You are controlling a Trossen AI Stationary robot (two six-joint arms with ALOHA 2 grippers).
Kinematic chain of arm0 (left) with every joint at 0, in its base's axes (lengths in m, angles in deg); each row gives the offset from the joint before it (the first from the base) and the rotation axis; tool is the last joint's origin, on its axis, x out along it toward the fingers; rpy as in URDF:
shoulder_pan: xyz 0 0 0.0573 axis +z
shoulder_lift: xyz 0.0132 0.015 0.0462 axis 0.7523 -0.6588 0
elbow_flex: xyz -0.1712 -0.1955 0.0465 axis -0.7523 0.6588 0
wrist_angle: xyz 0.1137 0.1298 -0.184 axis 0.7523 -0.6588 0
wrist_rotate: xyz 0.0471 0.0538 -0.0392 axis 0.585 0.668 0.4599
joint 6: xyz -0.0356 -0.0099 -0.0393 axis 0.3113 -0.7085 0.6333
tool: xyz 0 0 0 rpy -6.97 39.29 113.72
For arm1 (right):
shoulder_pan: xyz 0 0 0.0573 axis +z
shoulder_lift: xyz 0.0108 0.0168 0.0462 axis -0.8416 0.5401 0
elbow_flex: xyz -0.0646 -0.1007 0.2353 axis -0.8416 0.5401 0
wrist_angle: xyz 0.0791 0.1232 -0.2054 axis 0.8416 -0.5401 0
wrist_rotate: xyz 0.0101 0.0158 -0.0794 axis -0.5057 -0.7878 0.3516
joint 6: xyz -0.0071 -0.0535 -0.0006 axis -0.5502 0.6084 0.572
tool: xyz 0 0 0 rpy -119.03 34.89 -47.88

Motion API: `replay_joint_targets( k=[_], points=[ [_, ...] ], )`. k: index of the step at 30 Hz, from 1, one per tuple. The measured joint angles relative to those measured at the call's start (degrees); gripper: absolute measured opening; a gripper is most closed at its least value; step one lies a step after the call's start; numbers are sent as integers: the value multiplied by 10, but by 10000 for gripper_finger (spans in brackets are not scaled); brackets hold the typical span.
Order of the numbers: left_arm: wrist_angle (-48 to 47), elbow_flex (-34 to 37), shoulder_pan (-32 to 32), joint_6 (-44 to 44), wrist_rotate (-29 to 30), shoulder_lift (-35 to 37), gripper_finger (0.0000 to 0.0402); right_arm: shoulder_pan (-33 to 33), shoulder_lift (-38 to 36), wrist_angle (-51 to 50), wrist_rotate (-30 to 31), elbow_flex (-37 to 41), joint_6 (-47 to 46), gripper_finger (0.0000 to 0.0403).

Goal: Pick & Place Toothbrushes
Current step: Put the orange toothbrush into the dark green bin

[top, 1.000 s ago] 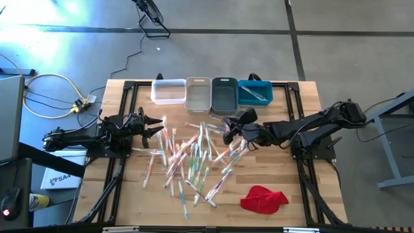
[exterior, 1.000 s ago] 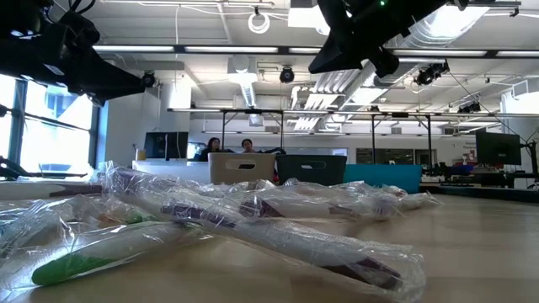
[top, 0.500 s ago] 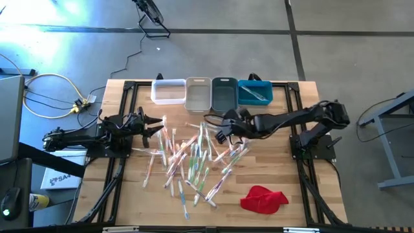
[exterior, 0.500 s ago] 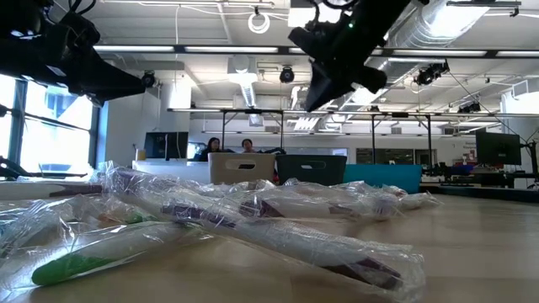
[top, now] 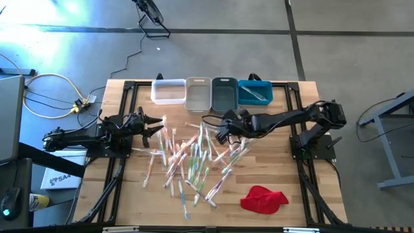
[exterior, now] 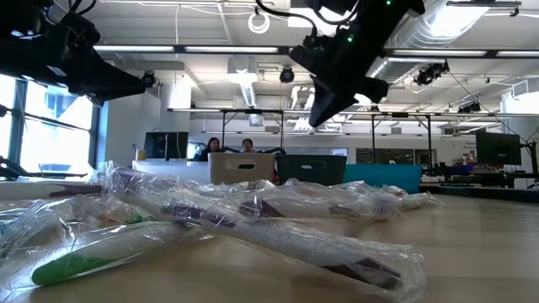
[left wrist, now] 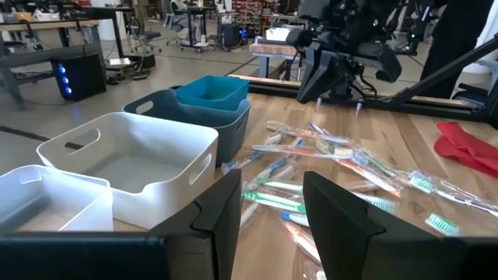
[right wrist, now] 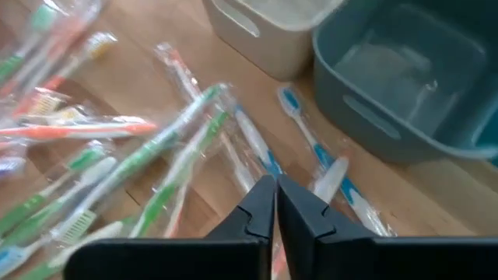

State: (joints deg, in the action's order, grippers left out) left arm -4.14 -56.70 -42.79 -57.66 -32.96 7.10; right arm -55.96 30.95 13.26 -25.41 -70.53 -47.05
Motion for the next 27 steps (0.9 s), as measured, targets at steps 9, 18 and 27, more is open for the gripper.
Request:
replay_joint_targets(
  k=[9,18,27],
  points=[
    [0,0,0,0,0,0,136,0,2,-37,6,0,-48,89],
    [0,0,0,0,0,0,136,0,2,-37,-5,0,-48,107],
    [0,0,0,0,0,0,136,0,1,-29,-46,0,12,107]
  ],
)
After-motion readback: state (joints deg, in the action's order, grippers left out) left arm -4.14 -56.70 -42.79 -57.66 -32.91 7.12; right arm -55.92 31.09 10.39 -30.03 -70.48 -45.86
